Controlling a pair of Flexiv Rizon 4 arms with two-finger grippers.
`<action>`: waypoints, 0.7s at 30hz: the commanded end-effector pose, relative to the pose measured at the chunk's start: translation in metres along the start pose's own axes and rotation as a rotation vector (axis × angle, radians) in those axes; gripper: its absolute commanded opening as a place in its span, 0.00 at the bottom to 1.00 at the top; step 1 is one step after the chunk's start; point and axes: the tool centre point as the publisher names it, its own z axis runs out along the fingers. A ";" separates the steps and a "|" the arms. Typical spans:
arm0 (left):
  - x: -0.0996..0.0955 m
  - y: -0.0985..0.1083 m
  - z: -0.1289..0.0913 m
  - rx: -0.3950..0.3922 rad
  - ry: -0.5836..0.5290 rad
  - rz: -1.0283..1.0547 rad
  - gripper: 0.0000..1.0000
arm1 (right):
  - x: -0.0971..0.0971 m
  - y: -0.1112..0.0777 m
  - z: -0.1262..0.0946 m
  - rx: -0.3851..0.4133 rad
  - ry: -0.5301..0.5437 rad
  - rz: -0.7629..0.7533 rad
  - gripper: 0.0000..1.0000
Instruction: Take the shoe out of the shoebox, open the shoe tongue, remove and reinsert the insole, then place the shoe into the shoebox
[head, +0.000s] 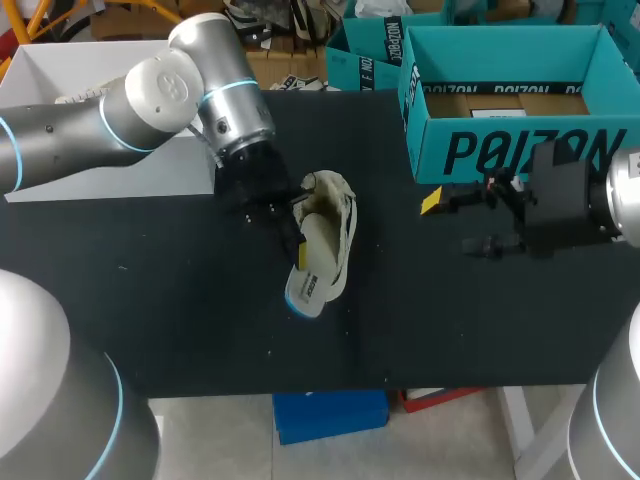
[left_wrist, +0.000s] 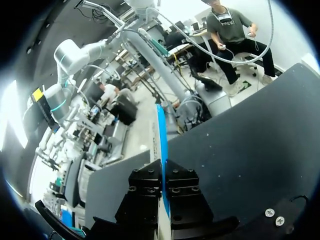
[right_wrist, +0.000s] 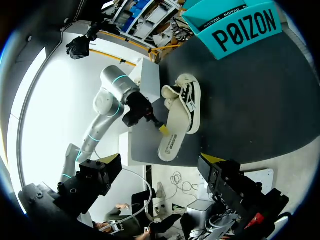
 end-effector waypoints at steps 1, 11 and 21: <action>0.002 0.007 -0.007 -0.008 0.006 -0.003 0.00 | 0.000 0.000 0.001 0.000 0.000 0.000 1.00; 0.008 0.023 -0.022 -0.048 -0.024 -0.010 0.00 | 0.000 0.000 0.001 0.000 0.000 0.000 1.00; 0.010 0.038 -0.025 -0.042 -0.046 -0.014 0.00 | 0.000 0.000 0.001 0.000 0.000 0.000 1.00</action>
